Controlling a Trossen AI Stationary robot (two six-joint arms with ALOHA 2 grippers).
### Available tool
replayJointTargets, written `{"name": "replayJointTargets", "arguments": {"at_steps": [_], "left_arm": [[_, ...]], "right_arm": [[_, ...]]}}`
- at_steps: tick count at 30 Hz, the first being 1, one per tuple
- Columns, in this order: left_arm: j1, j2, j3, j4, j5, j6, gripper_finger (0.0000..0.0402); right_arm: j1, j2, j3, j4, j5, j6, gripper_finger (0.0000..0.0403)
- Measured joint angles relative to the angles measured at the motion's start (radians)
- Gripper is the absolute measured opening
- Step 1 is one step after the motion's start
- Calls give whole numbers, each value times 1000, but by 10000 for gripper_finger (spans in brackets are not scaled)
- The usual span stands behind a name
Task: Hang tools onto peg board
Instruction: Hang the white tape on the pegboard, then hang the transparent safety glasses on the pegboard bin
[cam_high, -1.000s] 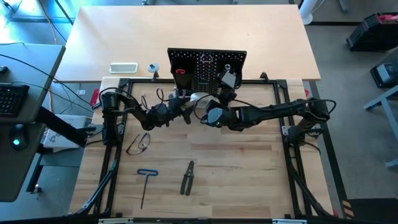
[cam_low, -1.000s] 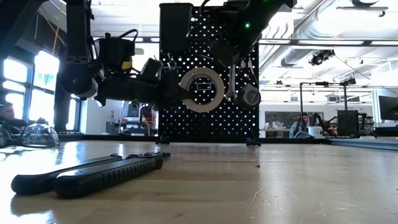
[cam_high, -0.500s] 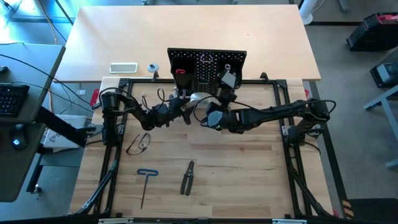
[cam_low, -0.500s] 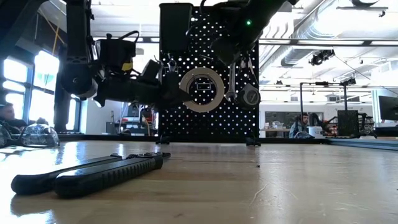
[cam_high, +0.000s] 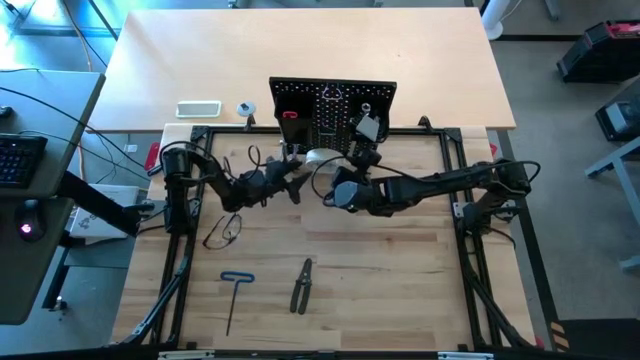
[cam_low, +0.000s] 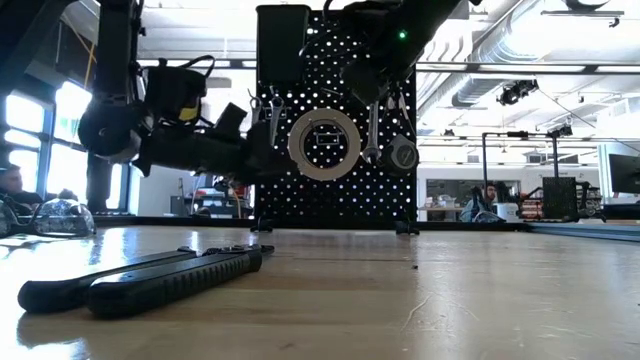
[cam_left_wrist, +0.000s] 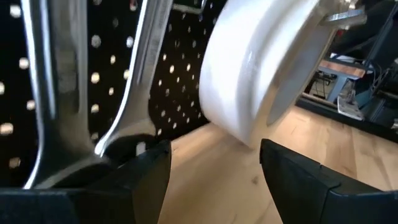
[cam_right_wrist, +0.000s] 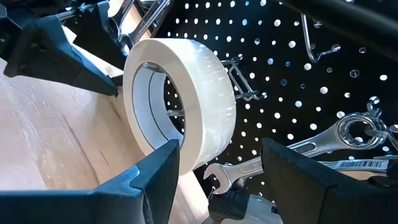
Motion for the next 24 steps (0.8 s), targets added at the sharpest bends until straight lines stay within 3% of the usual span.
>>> {"name": "replayJointTargets", "arguments": {"at_steps": [17,24], "left_arm": [[-92,-3,-115,1,49,-55,237],[-127,-3,-202,101,108,-102,237]], "right_arm": [[117,-6,0,-35,49,0,217],[193,-7,0,-60,64,0,217]]}}
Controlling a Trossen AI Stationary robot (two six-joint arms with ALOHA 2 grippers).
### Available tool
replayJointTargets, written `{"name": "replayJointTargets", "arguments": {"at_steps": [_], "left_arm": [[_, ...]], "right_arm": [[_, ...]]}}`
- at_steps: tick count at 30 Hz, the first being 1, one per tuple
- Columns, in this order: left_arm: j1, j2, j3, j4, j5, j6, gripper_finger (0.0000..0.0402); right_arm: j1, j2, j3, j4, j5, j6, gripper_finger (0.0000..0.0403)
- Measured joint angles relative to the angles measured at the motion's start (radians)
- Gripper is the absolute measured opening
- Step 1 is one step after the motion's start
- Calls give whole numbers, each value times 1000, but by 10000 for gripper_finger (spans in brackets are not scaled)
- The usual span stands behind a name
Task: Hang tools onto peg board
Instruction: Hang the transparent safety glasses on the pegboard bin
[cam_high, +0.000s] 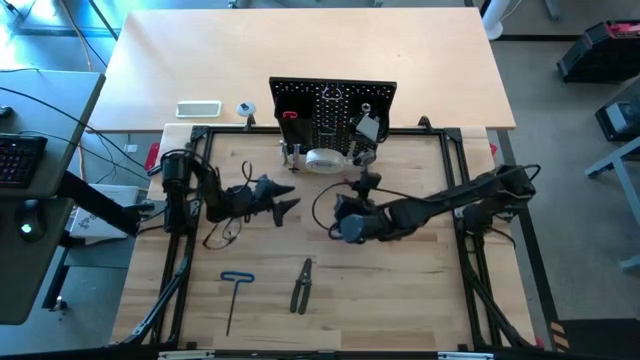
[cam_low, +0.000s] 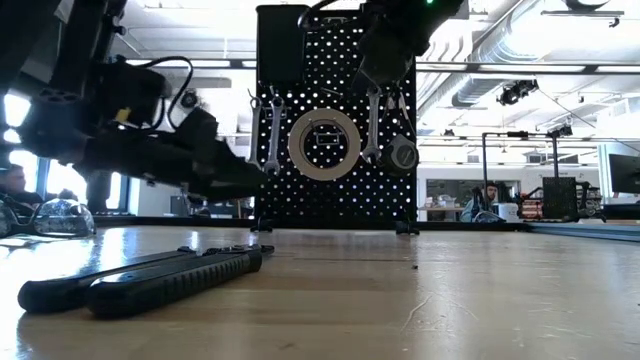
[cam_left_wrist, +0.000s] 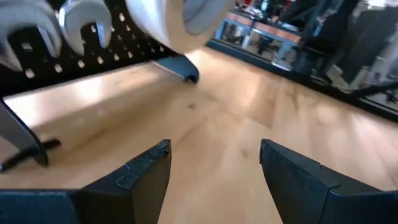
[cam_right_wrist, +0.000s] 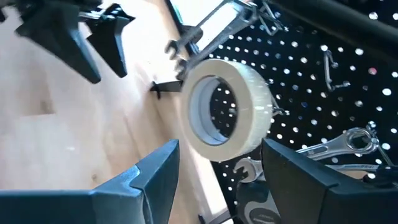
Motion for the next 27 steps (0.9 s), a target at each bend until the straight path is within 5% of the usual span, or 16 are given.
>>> {"name": "replayJointTargets", "arguments": {"at_steps": [16,27], "left_arm": [[-74,-232,-157,-42,157,-2,237],[-140,-508,-191,-434,278,-21,237]], "right_arm": [[122,0,0,-155,-63,219,217],[147,11,-1,-117,-308,270,217]]}}
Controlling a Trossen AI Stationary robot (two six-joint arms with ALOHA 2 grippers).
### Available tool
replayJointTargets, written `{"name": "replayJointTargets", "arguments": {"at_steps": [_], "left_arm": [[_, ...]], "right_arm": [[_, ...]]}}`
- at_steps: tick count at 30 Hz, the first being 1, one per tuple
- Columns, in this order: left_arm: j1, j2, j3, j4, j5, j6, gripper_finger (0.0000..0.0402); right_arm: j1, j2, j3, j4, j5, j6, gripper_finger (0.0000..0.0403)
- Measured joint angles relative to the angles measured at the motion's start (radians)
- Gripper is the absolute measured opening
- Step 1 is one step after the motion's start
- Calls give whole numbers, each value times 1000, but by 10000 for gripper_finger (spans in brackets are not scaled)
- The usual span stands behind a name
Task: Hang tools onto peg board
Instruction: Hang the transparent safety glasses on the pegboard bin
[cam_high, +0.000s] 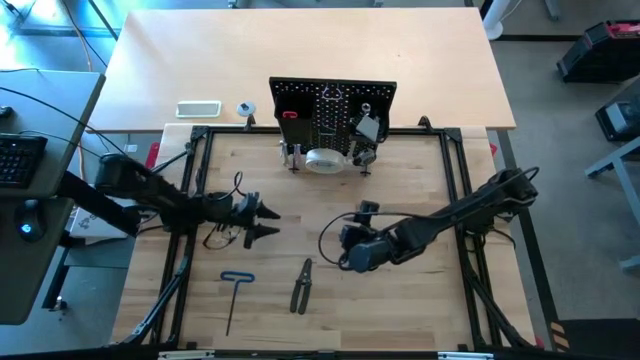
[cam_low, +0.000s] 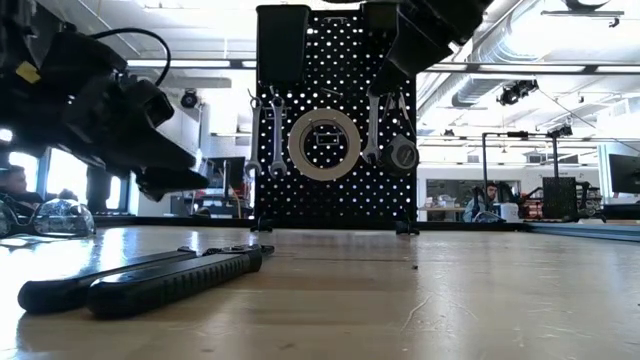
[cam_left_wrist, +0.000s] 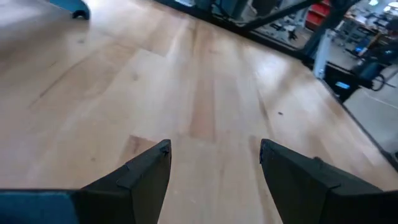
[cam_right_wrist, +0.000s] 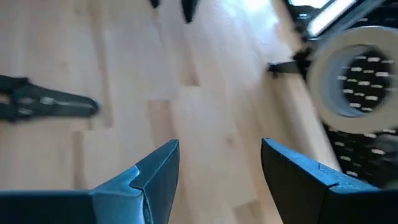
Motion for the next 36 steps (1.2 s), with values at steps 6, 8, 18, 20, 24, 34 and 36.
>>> {"name": "replayJointTargets", "arguments": {"at_steps": [6,8,18,20,24,34,36], "left_arm": [[-33,-156,42,-208,1,5,237],[-47,-207,81,-334,6,29,237],[-139,-349,477,-1374,-173,131,237],[-163,-377,528,-1523,-239,84,236],[-205,-446,560,-1738,-288,-76,233],[-322,-542,525,-2065,-291,-503,227],[-334,-537,524,-2095,-300,-538,227]], "right_arm": [[4,9,-64,137,-91,-10,217],[4,17,-89,182,-111,-10,217],[4,35,-210,389,-159,1,217],[4,36,-229,412,-161,0,217],[4,39,-273,467,-162,1,217],[2,40,-310,525,-161,-47,217],[2,40,-310,528,-161,-61,217]]}}
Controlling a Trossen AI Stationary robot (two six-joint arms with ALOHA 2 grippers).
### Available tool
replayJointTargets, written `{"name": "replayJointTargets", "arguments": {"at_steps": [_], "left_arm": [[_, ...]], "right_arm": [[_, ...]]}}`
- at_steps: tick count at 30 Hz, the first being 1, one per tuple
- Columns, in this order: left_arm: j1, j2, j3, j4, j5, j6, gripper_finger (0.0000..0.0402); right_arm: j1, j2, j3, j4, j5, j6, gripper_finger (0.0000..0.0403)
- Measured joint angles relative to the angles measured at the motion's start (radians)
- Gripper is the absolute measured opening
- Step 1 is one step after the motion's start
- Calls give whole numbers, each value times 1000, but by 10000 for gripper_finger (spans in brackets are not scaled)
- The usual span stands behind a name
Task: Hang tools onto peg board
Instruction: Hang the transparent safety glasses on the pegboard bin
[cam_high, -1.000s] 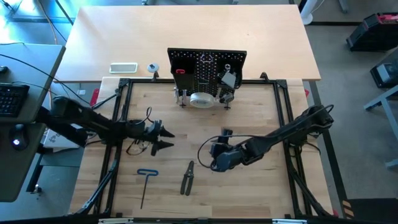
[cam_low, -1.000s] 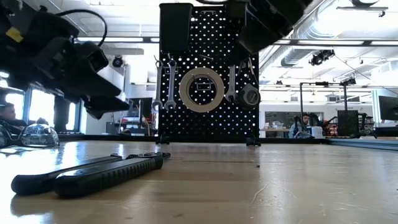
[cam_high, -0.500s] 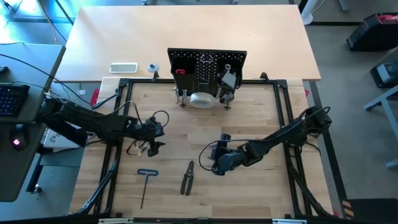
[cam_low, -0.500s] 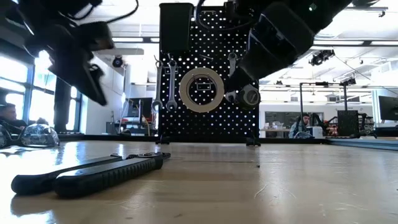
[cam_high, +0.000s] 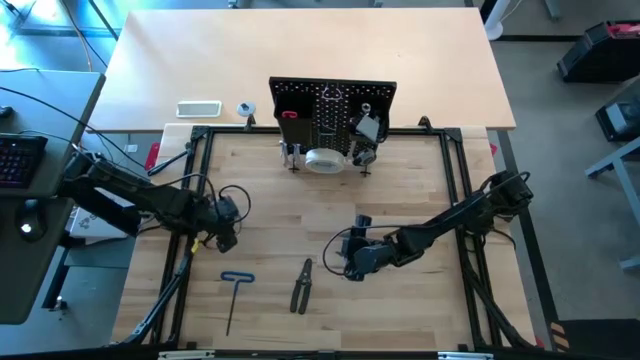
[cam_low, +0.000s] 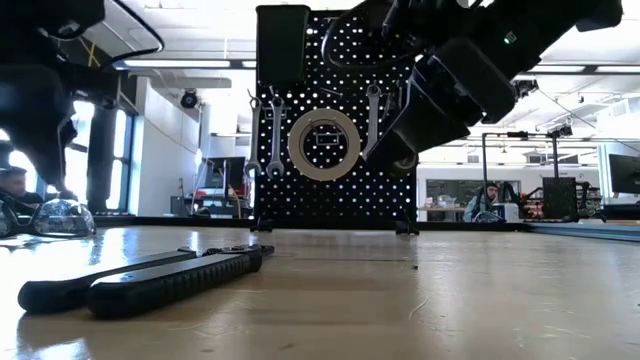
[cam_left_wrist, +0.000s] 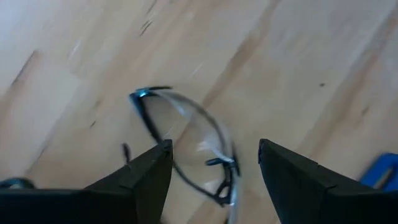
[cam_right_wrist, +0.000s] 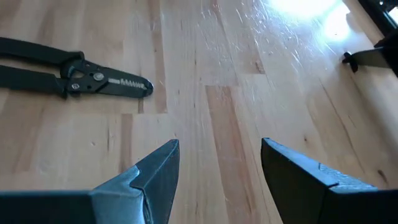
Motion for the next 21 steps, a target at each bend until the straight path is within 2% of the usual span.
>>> {"name": "replayJointTargets", "arguments": {"at_steps": [6,12,15,18,21], "left_arm": [[-2,24,-25,38,-5,-12,227],[24,42,-126,167,67,-4,227],[45,45,-172,213,67,13,225],[57,44,-192,269,64,47,198],[71,45,-196,319,69,103,144]], "right_arm": [[0,0,0,16,0,-19,217],[0,0,0,16,0,-8,217],[0,0,0,16,0,-8,217],[0,0,0,17,0,-3,217],[0,0,0,16,0,-2,217]]}}
